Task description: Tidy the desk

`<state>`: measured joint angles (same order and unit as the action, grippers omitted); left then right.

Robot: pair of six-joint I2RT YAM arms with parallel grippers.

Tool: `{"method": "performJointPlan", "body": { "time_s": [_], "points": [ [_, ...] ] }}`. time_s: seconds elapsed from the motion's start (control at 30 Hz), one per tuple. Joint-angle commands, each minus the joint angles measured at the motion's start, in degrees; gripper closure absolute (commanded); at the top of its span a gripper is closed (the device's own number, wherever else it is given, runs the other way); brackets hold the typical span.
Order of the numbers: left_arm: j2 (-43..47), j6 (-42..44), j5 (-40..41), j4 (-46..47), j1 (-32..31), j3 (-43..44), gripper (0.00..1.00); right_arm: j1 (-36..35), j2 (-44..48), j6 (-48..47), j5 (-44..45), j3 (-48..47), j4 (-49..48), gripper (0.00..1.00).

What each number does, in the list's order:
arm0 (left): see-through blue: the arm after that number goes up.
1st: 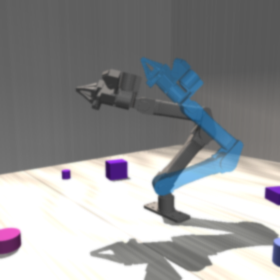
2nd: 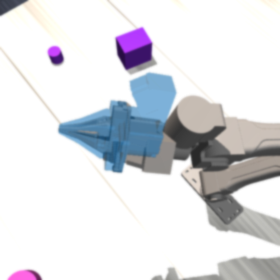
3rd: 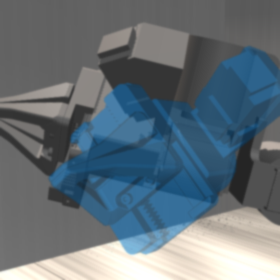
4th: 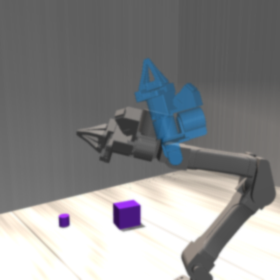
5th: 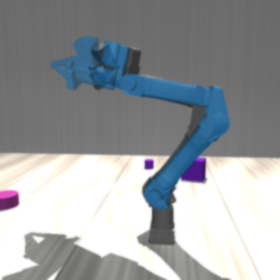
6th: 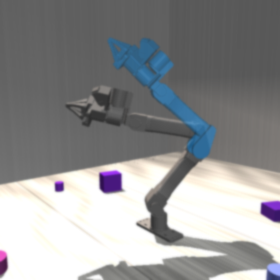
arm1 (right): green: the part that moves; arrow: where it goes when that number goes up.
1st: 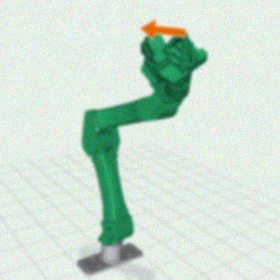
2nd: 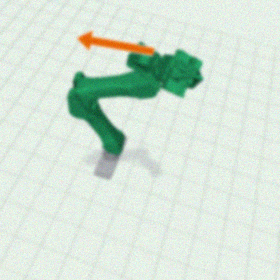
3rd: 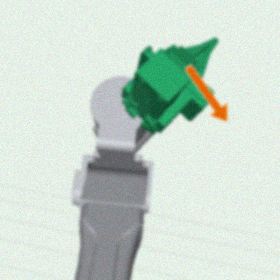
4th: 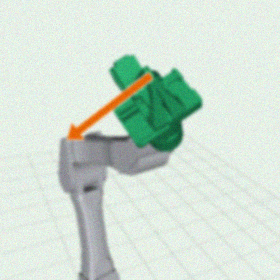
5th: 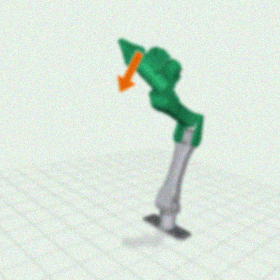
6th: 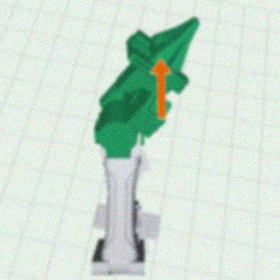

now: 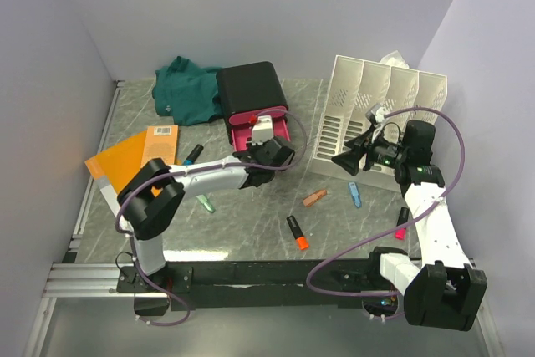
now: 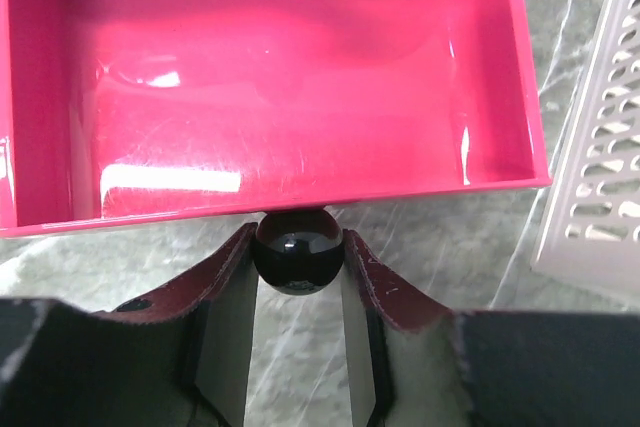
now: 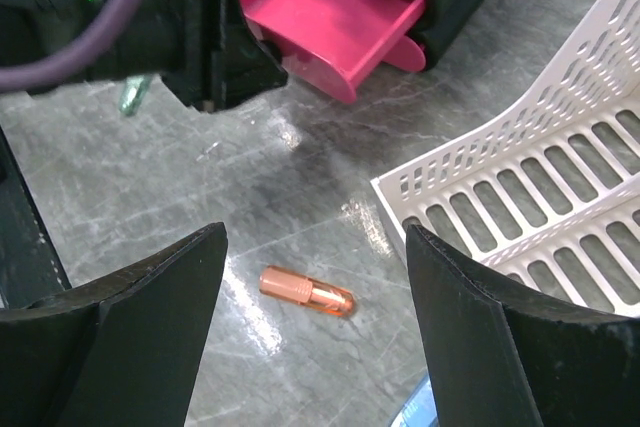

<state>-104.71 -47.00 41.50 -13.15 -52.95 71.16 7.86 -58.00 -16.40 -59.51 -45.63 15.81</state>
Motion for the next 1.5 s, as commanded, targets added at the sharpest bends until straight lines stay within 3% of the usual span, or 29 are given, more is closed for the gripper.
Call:
{"method": "performJointPlan", "body": {
  "time_s": [0.0, 0.03, 0.13, 0.23, 0.4, 0.63, 0.83, 1.07, 1.47],
  "points": [
    [6.7, -2.0, -3.3, 1.6, 0.3, -1.1, 0.54, 0.4, 0.2, -5.5, -0.7, -0.7, 4.0, 0.2],
    [7.2, -1.4, -3.9, 1.4, 0.3, -1.0, 0.42, 0.5, 0.0, -7.4, -0.9, -1.0, 5.1, 0.2],
    [9.9, 0.3, -6.3, 1.3, 0.4, -1.5, 0.23, -0.4, -0.8, -11.8, 0.1, -3.0, 10.9, 0.2],
    [13.6, 1.8, -9.8, 2.2, 0.4, -3.6, 0.11, -1.8, -0.8, -18.0, 3.6, -6.0, 19.2, 0.2],
    [22.7, 4.8, -16.2, 4.9, 0.4, -9.7, 0.02, -7.6, 0.5, -25.0, 13.6, -9.6, 31.2, 0.19],
    [36.8, 8.9, -23.6, 5.0, 0.7, -21.7, 0.0, -21.2, 2.3, -28.5, 24.2, -8.1, 36.2, 0.17],
    [50.5, 7.0, -24.5, 0.7, 1.2, -30.9, 0.01, -28.6, 0.3, -43.0, 25.8, -3.6, 38.2, 0.14],
    [65.5, -0.5, -21.2, -6.1, 2.0, -38.5, 0.0, -35.5, -10.3, -48.4, 30.3, -2.7, 28.1, 0.12],
    [70.9, -11.8, -18.7, -10.0, 2.4, -45.9, 0.01, -38.2, -28.6, -52.2, 37.7, -10.1, 25.1, 0.12]
  ]
}}
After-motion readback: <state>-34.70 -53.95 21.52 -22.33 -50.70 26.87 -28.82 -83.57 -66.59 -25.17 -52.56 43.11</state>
